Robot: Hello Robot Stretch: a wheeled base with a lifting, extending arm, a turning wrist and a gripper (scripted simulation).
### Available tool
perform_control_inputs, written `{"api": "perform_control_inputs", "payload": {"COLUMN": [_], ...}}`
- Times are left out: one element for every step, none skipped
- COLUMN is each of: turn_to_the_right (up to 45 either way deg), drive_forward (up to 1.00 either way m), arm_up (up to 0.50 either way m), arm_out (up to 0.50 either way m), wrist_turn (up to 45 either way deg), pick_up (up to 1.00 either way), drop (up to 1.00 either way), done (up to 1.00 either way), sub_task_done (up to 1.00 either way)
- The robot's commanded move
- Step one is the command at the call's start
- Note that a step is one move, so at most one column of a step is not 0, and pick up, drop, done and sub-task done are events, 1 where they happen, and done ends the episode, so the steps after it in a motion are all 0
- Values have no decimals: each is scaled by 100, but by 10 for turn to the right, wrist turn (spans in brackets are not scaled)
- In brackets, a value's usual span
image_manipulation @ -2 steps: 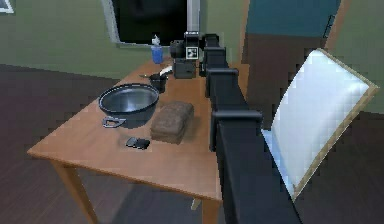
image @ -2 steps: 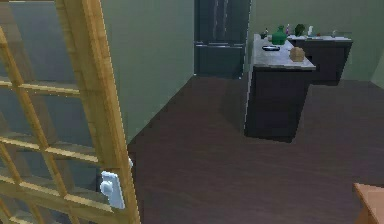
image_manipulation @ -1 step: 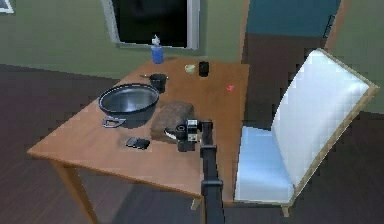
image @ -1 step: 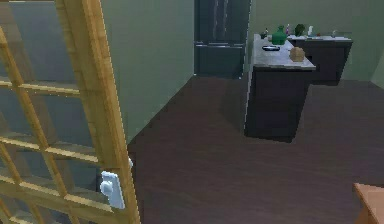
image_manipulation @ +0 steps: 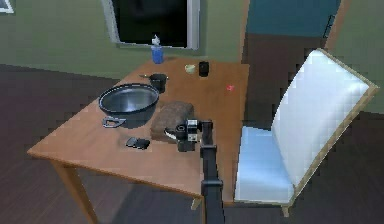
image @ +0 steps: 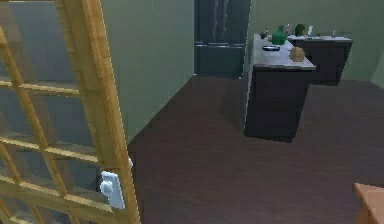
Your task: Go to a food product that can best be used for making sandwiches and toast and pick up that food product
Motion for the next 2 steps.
{"api": "perform_control_inputs", "payload": {"turn_to_the_right": [0,0], "drive_forward": [0,0], "arm_up": [10,0], "arm_out": [0,0], "wrist_turn": [0,0], "pick_up": [0,0], "drop": [0,0], "done": [0,100], "sub_task_done": [0,0]}}
